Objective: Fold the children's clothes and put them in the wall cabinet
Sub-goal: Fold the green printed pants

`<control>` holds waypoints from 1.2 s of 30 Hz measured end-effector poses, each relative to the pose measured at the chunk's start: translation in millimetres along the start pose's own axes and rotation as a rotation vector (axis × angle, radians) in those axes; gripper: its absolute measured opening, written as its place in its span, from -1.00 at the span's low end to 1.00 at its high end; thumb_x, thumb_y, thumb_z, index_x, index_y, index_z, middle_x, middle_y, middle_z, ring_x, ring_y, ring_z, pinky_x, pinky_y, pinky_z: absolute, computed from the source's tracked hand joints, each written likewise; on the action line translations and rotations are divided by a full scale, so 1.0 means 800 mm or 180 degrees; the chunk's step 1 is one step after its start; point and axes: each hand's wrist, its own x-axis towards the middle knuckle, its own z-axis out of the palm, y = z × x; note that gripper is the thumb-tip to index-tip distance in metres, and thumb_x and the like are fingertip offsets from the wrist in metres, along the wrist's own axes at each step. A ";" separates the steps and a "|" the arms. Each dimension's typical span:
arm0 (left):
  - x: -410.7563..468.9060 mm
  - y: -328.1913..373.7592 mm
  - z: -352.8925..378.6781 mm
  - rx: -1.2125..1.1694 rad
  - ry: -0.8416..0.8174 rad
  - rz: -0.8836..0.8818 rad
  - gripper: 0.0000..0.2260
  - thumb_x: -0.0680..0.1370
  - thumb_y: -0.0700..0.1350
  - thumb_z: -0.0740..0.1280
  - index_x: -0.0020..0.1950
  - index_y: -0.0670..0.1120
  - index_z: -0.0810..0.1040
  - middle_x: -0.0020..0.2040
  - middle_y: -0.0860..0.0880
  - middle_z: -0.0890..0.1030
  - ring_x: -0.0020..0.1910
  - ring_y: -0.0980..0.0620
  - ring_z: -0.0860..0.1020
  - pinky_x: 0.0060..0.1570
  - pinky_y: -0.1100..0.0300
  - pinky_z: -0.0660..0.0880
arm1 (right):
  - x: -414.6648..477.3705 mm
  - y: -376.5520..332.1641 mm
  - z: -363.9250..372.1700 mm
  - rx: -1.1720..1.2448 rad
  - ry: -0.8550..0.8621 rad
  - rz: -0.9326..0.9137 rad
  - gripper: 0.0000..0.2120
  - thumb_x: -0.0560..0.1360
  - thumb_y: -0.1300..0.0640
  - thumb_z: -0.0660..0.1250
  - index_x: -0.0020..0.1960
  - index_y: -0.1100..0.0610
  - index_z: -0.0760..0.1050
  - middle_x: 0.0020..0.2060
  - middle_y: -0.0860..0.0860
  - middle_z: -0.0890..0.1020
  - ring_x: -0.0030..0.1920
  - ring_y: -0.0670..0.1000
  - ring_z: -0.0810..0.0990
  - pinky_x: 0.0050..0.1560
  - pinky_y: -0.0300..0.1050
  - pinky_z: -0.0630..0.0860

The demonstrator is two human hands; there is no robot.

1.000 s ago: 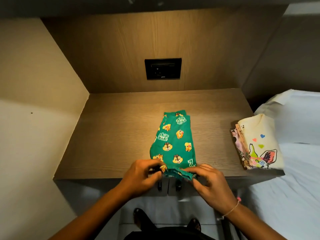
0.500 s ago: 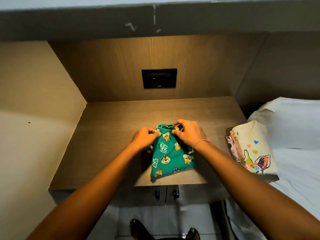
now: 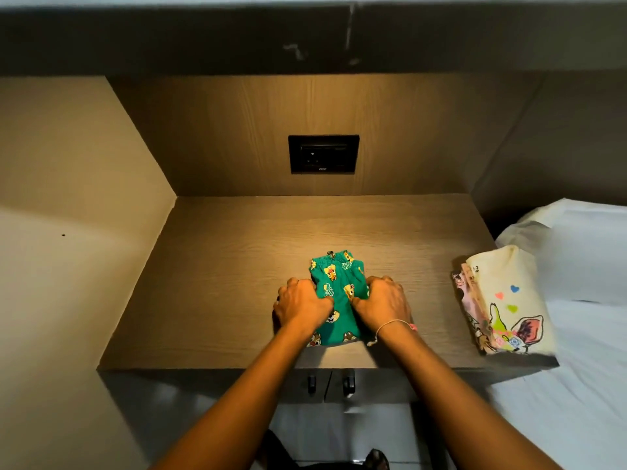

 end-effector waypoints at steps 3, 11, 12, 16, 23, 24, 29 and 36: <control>0.001 -0.003 -0.006 -0.1136 -0.0233 0.0051 -0.87 0.45 -0.06 0.43 -0.03 0.02 0.56 -0.04 -0.01 0.67 -0.09 0.02 0.63 -0.09 0.03 0.63 | -0.006 0.002 0.007 0.0921 0.0006 0.0051 -0.79 0.43 0.12 0.42 0.05 0.03 0.51 0.04 0.07 0.64 0.08 0.13 0.58 0.08 0.03 0.55; -0.036 0.047 -0.040 -0.3687 -0.1138 0.0431 -0.52 0.44 -0.48 0.33 0.17 0.03 0.40 0.07 -0.10 0.68 -0.09 -0.09 0.70 -0.28 0.08 0.65 | -0.043 0.037 -0.056 0.3169 0.0069 -0.0084 -0.67 0.49 0.45 0.27 0.11 0.10 0.36 0.11 0.10 0.64 0.07 -0.02 0.64 -0.04 -0.06 0.63; -0.043 0.060 -0.038 -0.3790 -0.1293 0.0525 -0.48 0.45 -0.46 0.33 0.22 0.06 0.38 0.08 -0.08 0.67 -0.04 -0.10 0.69 -0.24 0.05 0.65 | -0.048 0.051 -0.073 0.3164 0.0212 -0.0103 -0.66 0.49 0.44 0.28 0.12 0.08 0.36 0.11 0.06 0.63 0.07 -0.05 0.64 -0.04 -0.09 0.63; -0.075 0.138 -0.003 -0.3956 -0.1779 0.0805 -0.39 0.46 -0.42 0.36 0.35 0.12 0.32 0.16 -0.02 0.65 0.07 -0.08 0.67 -0.12 -0.04 0.64 | -0.063 0.114 -0.154 0.2741 0.0854 -0.0226 -0.64 0.49 0.37 0.35 0.16 0.03 0.38 0.04 -0.23 0.58 0.04 -0.29 0.60 -0.09 -0.26 0.62; -0.086 0.275 0.091 -0.3797 -0.1998 0.0676 -0.36 0.39 -0.49 0.38 0.27 0.08 0.34 0.15 -0.13 0.63 0.08 -0.10 0.65 -0.12 -0.03 0.65 | -0.027 0.235 -0.232 0.1954 0.1182 0.0363 -0.57 0.45 0.26 0.42 0.14 -0.15 0.36 0.14 -0.04 0.58 0.06 -0.01 0.56 0.00 -0.06 0.57; -0.086 0.283 0.102 -0.3602 -0.1872 0.0667 -0.38 0.39 -0.49 0.39 0.27 0.05 0.35 0.18 -0.15 0.61 0.12 -0.13 0.63 -0.08 -0.05 0.64 | -0.020 0.245 -0.226 0.1869 0.1122 0.0462 -0.58 0.44 0.23 0.43 0.15 -0.12 0.37 0.17 0.02 0.59 0.07 0.05 0.56 0.00 -0.06 0.56; -0.085 0.260 0.136 -0.1616 -0.0696 0.1121 -0.39 0.42 -0.09 0.51 0.40 -0.05 0.32 0.35 -0.08 0.45 0.26 -0.02 0.45 0.19 0.08 0.45 | -0.013 0.283 -0.175 0.1522 0.0827 0.0996 -0.51 0.46 0.02 0.44 0.31 0.08 0.37 0.24 0.14 0.57 0.16 0.20 0.58 0.12 -0.01 0.48; -0.098 0.247 0.153 -0.0653 -0.1007 0.1438 -0.35 0.63 0.11 0.14 0.59 -0.06 -0.12 0.59 -0.11 0.11 0.52 -0.25 0.12 0.48 -0.17 0.14 | -0.014 0.281 -0.163 0.1576 0.0705 0.0506 -0.51 0.60 -0.16 0.14 0.49 -0.11 0.17 0.38 0.06 0.47 0.29 0.19 0.51 0.21 0.02 0.43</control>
